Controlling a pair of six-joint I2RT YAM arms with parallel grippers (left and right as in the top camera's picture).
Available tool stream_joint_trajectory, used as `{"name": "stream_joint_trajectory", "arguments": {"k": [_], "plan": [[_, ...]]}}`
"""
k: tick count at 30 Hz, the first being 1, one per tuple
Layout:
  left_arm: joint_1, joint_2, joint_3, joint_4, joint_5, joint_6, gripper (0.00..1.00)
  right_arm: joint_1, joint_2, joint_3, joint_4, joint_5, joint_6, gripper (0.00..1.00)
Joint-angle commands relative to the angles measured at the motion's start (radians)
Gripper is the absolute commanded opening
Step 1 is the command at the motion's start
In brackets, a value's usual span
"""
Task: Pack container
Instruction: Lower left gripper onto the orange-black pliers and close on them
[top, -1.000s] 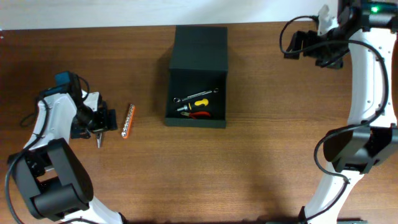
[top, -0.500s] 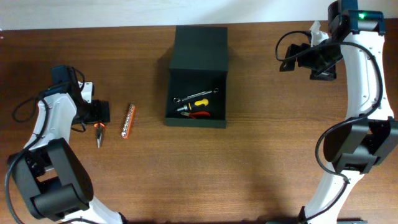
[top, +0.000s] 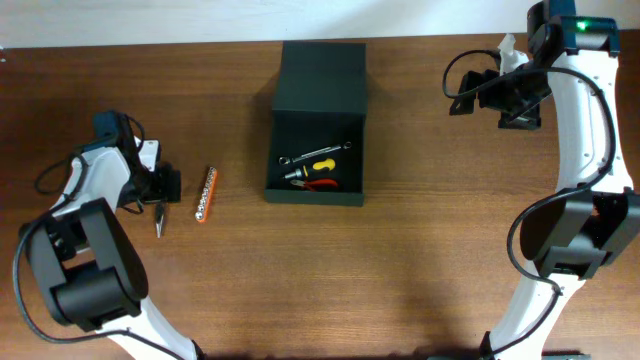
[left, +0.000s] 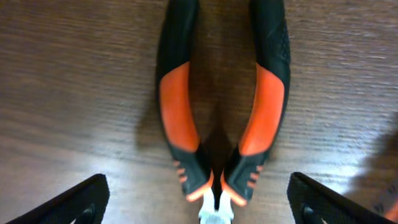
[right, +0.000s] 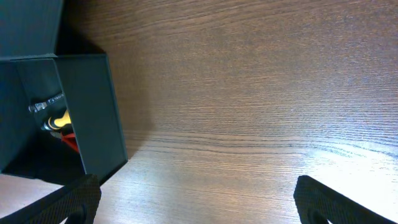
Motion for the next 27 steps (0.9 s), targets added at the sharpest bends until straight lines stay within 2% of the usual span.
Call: {"name": "stream_joint_trajectory", "arguments": {"k": [1, 8, 15, 16, 19, 27], "plan": [[0.003, 0.024, 0.015, 0.018, 0.023, 0.019, 0.93, 0.003, 0.002, -0.005, 0.000, -0.006, -0.002, 0.99], [0.003, 0.028, 0.015, 0.027, 0.065, 0.018, 0.91, 0.003, 0.003, -0.005, 0.000, -0.006, -0.002, 0.99], [0.003, 0.034, 0.015, 0.027, 0.082, -0.037, 0.89, 0.003, 0.003, -0.005, -0.005, -0.006, -0.002, 0.99], [0.003, 0.036, 0.015, 0.027, 0.082, -0.037, 0.82, 0.003, 0.002, -0.005, -0.005, -0.006, -0.003, 0.99], [0.004, 0.048, 0.015, 0.024, 0.081, -0.043, 0.77, 0.003, 0.002, -0.005, -0.008, -0.006, -0.003, 0.99], [0.004, 0.090, 0.015, 0.003, 0.071, -0.064, 0.77, 0.003, 0.002, -0.005, -0.019, -0.006, -0.002, 0.99]]}}
